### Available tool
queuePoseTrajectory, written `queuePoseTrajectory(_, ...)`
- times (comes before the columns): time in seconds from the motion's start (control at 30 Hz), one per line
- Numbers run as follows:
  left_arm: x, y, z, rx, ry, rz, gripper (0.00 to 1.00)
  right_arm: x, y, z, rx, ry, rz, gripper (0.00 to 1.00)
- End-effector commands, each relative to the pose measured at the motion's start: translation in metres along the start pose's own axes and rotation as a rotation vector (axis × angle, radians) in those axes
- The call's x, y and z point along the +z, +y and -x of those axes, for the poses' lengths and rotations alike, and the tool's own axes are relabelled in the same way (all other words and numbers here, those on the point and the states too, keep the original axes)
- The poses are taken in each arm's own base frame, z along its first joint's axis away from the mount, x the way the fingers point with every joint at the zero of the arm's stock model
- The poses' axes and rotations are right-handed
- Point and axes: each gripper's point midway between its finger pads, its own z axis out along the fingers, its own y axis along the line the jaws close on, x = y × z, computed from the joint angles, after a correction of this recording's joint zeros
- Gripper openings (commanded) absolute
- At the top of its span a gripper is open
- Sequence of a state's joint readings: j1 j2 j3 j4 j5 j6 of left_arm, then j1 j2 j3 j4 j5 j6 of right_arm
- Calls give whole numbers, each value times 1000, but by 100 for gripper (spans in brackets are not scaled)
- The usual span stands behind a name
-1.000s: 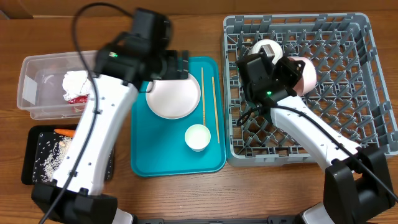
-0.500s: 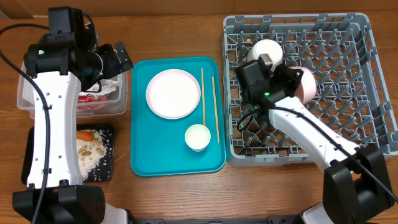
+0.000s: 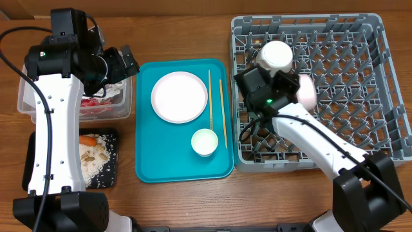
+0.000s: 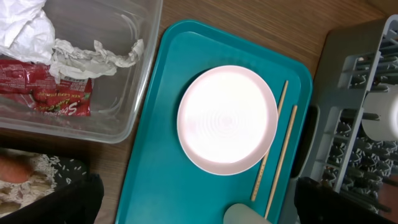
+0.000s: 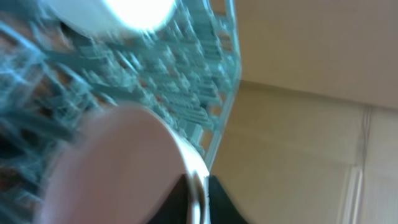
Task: Sort waste into correct bins and load items into the dishwasher
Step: 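Lower the bowl upside down below the first bowl in the rack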
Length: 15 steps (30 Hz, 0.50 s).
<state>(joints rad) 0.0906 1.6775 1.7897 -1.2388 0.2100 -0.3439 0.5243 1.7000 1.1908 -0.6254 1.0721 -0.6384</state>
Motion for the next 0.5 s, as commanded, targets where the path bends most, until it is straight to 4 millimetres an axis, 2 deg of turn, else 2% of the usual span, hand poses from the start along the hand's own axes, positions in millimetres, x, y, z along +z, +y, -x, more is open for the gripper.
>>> queuePoseTrajectory(0.0, -9, -6, 2, 15, -16, -26, 100, -13, 24, 28, 54, -121, 118, 65)
queuePoseTrajectory(0.03, -9, -6, 1, 15, -14, -26, 100, -14, 26, 31, 58, -135, 130, 78)
queuePoseTrajectory(0.07, -9, -6, 1, 15, -13, -25, 100, -16, 29, 35, 61, -153, 144, 86)
queuePoseTrajectory(0.13, -9, -6, 1, 14, -11, -25, 100, -20, 30, 43, 78, -184, 151, 95)
queuePoseTrajectory(0.27, -9, -5, -1, 13, -6, -23, 100, -29, 25, 57, 132, -233, 135, 95)
queuePoseTrajectory(0.4, -9, -4, -3, 11, 3, -20, 100, -38, 17, 65, 293, -275, 159, 95)
queuePoseTrajectory(0.47, -9, -3, -5, 9, 13, -16, 100, -51, 11, 73, 421, -335, 243, 93)
